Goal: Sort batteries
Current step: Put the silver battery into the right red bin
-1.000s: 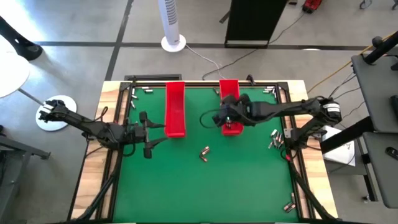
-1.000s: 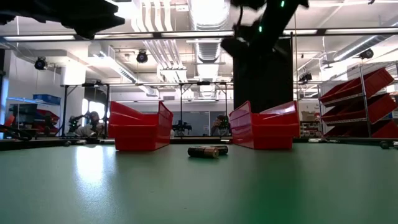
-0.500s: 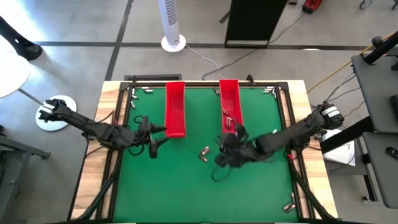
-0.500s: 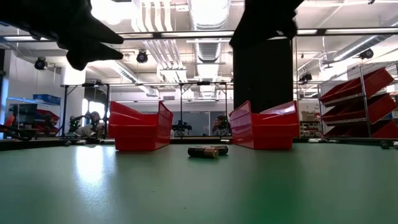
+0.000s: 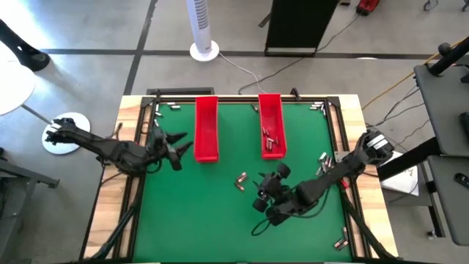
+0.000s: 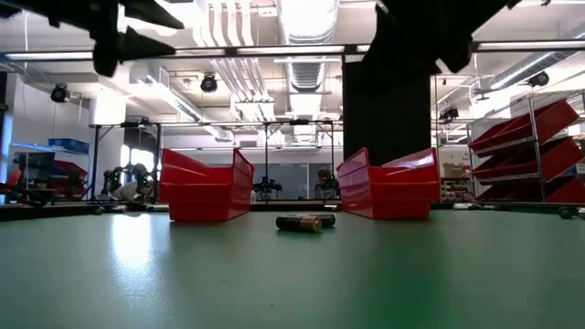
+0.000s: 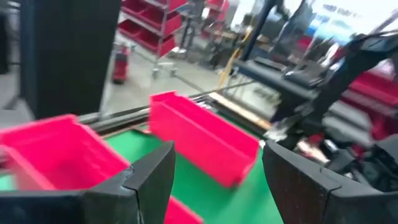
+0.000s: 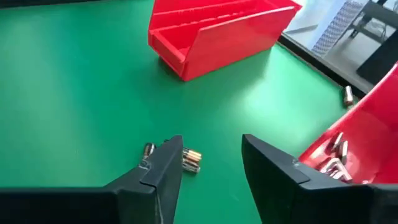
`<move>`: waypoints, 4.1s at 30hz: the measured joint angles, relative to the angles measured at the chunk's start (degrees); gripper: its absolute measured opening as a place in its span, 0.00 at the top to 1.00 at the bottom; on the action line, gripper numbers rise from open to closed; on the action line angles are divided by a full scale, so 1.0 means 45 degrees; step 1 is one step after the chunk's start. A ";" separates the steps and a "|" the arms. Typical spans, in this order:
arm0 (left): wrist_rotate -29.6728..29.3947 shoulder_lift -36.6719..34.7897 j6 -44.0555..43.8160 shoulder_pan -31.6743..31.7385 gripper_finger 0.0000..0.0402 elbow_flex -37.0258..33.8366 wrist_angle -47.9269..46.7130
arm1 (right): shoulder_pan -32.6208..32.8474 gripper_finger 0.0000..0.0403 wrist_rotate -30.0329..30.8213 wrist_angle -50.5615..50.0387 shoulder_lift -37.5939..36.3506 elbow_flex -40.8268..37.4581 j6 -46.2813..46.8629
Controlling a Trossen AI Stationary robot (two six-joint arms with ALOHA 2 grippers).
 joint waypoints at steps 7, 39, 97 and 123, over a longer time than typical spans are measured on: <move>-0.2020 -0.0097 -0.3842 0.0024 0.45 0.3413 -0.7737 | -0.0466 0.51 -0.1107 0.0248 0.0470 0.0864 -0.0581; 0.2365 0.3132 -1.2589 0.6316 0.50 0.2535 -1.2009 | -0.0720 0.25 -0.0529 -0.1780 0.0459 0.0923 -0.1417; 0.7268 1.0426 -0.9382 1.7384 0.43 0.3368 -1.0464 | -0.0569 0.20 -0.2481 -0.1787 0.0468 0.0147 -0.0745; 0.6258 1.1659 -0.9590 1.7512 0.72 0.2841 -0.7825 | -0.0826 0.28 -0.2326 -0.1782 0.0468 -0.0384 -0.1289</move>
